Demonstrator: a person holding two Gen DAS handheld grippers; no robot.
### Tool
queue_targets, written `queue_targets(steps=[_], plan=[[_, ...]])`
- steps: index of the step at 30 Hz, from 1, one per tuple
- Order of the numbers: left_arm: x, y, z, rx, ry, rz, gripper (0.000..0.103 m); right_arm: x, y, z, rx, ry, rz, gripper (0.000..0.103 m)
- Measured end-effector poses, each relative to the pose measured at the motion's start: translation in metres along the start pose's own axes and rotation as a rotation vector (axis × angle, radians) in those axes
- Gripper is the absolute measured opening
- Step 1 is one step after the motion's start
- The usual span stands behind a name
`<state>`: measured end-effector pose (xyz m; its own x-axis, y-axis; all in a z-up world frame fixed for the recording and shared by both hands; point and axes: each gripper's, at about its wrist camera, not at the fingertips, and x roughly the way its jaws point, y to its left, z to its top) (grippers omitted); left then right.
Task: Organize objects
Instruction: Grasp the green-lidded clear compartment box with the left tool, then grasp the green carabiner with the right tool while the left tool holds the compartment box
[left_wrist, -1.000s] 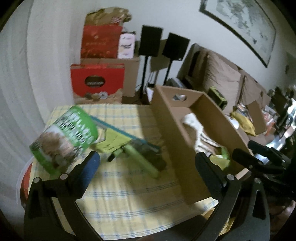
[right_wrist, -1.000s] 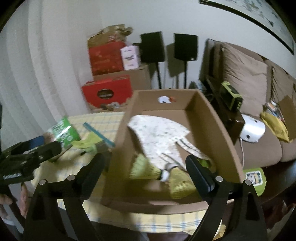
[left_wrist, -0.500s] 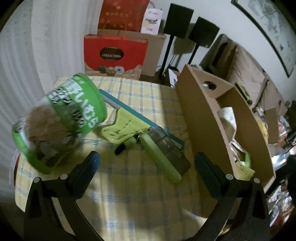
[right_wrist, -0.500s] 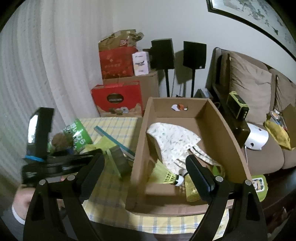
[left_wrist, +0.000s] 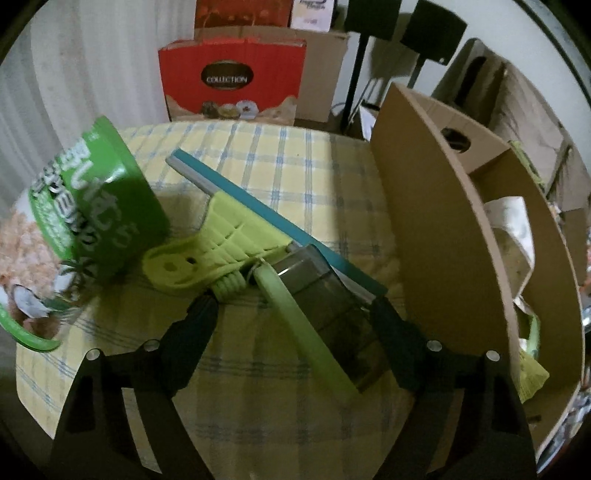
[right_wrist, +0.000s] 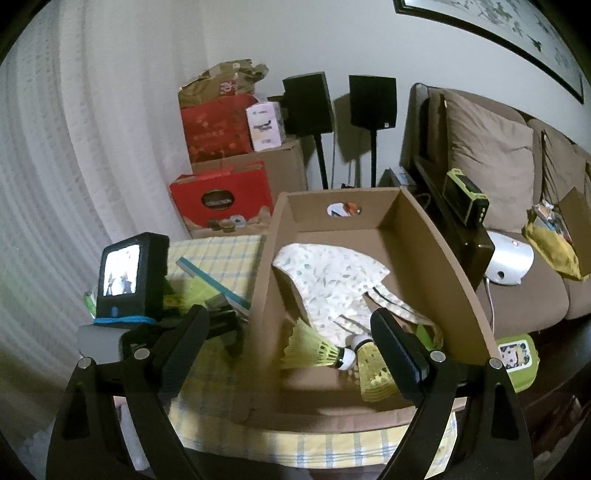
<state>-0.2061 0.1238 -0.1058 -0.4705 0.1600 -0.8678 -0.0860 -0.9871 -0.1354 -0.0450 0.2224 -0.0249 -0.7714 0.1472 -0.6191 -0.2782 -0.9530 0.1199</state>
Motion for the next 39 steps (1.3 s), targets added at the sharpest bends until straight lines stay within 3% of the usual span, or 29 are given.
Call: queue_targets(steps=[5,11,17,22,30,35,39], plan=[[0.013,-0.007,0.000,0.011,0.011,0.035,0.081,0.005,-0.002,-0.002,-0.002,0.013,-0.010,0.090],[0.017,-0.013,-0.002,0.045,0.023,0.057,0.058,0.008,-0.004,-0.002,0.001,0.019,-0.014,0.090],[0.007,-0.002,-0.008,0.051,0.021,0.021,0.045,0.009,0.000,-0.001,-0.005,0.020,-0.004,0.090],[-0.019,0.016,-0.017,0.062,-0.013,-0.024,0.042,0.015,0.014,0.003,-0.046,0.042,0.022,0.090],[-0.073,0.061,-0.027,0.030,-0.087,-0.103,0.042,0.041,0.048,0.009,-0.120,0.131,0.107,0.070],[-0.097,0.084,-0.032,0.010,-0.119,-0.123,0.042,0.065,0.072,0.009,-0.167,0.202,0.131,0.039],[-0.110,0.101,-0.034,-0.007,-0.140,-0.141,0.042,0.088,0.087,0.009,-0.210,0.245,0.105,0.035]])
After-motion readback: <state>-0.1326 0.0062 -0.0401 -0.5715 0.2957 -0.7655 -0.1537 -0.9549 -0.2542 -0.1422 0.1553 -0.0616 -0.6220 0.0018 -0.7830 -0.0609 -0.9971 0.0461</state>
